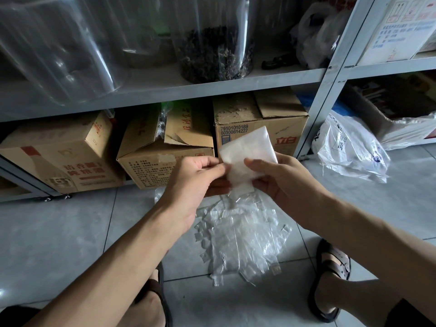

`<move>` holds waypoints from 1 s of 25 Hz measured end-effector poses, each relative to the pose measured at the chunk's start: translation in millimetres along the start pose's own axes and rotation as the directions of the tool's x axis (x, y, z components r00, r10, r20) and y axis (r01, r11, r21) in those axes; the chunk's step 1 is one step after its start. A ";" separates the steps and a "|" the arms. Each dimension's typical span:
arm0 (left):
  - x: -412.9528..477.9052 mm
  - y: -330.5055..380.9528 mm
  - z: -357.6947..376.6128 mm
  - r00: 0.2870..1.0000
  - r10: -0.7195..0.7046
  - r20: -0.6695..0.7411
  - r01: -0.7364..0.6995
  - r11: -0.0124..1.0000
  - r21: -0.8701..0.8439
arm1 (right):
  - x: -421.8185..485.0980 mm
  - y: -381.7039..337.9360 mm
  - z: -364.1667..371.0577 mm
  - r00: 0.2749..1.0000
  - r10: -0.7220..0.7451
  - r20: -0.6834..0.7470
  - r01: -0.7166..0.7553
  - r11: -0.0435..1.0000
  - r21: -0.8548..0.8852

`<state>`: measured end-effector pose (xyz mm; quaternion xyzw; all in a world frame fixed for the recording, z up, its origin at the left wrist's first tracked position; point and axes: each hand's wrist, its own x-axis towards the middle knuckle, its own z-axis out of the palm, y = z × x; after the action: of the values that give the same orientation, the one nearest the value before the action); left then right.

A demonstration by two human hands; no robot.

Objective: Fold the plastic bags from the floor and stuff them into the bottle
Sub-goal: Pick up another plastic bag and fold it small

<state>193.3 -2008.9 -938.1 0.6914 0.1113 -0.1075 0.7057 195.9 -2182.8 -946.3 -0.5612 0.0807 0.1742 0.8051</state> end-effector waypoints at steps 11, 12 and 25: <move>2.9 0.3 -1.4 0.991 -0.119 -0.060 0.106 0.977 -0.187 | 1.2 9.9 0.3 0.995 0.087 -0.047 -0.086 0.996 0.032; 3.8 4.4 -3.9 0.992 -0.127 -0.019 0.120 0.969 -0.216 | 0.7 7.4 -1.1 0.997 0.067 -0.028 -0.069 0.996 -0.055; 0.9 23.7 -29.5 0.986 -0.101 0.129 0.080 0.984 0.159 | -8.6 -12.1 -11.0 0.987 0.067 0.143 -0.014 0.938 -0.346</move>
<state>201.2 -1978.9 -916.4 0.7287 0.0857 -0.1950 0.6509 193.2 -2198.4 -936.9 -0.6763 -0.0012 0.2448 0.6948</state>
